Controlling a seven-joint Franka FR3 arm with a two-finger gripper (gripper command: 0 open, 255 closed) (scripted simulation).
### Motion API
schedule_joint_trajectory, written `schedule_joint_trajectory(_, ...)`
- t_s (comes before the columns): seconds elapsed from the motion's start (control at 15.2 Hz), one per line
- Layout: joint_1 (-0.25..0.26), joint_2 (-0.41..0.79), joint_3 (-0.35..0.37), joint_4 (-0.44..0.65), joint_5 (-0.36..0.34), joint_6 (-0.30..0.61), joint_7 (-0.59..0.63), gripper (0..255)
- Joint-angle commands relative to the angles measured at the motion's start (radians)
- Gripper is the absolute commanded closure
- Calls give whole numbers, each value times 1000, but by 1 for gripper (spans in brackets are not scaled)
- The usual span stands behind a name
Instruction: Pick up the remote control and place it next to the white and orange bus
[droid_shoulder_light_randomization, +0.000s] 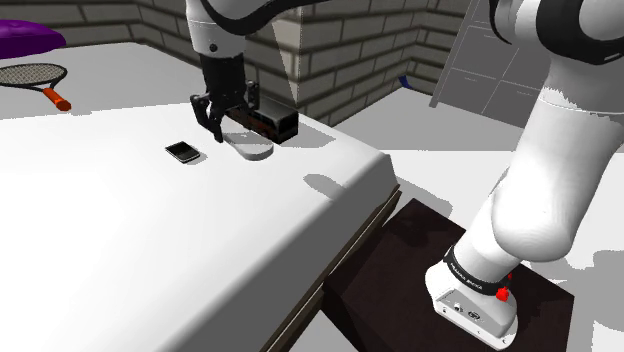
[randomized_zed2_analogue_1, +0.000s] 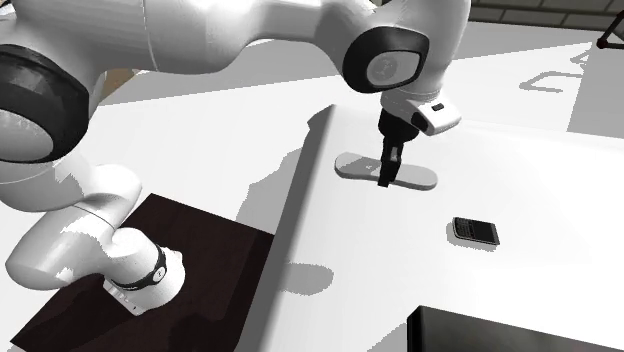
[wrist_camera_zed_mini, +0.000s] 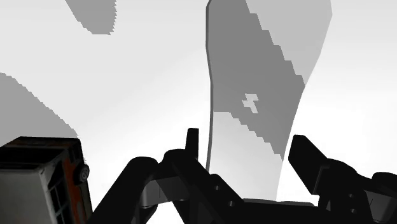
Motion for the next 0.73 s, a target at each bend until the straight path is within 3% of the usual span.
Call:
schedule_joint_trajectory(0.0, -33, -33, -17, -48, 15, 20, -51, 255)
schedule_joint_trajectory(0.66, -171, -130, -119, -161, 56, 50, -298, 255)
